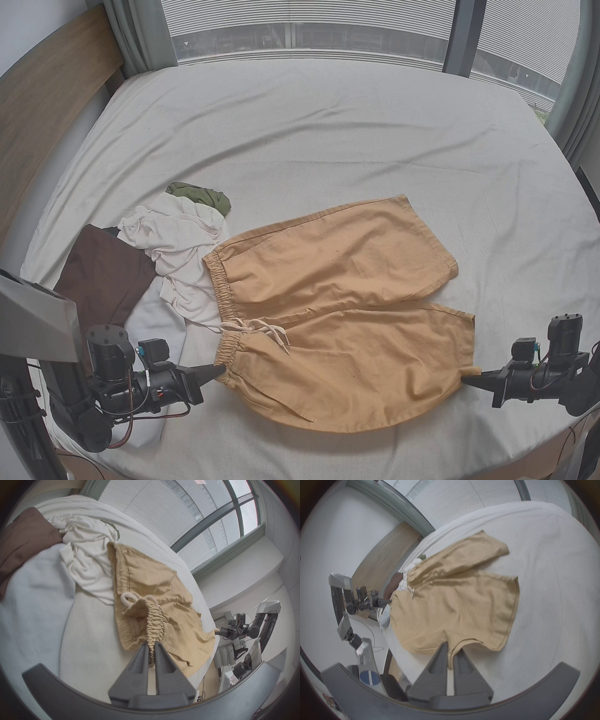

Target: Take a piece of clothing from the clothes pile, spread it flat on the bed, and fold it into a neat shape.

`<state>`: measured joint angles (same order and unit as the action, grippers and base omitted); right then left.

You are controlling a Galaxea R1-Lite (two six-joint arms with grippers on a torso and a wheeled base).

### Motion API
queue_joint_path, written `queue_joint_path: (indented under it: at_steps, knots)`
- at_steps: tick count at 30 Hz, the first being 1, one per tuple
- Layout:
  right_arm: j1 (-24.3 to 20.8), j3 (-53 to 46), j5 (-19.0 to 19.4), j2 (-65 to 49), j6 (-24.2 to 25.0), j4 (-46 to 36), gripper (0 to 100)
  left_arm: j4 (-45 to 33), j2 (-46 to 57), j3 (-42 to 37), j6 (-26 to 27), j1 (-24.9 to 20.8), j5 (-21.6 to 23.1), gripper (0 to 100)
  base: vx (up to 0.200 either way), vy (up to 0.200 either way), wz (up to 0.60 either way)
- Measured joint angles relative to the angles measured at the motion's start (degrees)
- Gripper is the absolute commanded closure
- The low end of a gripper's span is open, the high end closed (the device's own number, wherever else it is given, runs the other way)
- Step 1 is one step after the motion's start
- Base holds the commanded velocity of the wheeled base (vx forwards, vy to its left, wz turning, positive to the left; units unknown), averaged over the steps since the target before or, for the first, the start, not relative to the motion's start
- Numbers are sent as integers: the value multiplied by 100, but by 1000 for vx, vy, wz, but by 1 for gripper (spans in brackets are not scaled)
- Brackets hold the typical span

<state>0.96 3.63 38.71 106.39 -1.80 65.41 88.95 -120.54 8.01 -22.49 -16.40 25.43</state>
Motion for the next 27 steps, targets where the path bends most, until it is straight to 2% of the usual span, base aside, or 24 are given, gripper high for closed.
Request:
queue_joint_path:
  at_steps: [6, 11, 27]
  knots:
    - [-26, 96, -6, -29, 627, 919, 100, 0, 194, 196, -99, -5, -1, 100, 0, 0, 0]
    - [-34, 293, -48, -29, 1083, 1223, 100, 0, 262, 364, -123, -5, -11, 100, 0, 0, 0]
    - [-23, 789, -74, -30, 1387, 1257, 100, 0, 307, 638, -277, 46, -41, 100, 0, 0, 0]
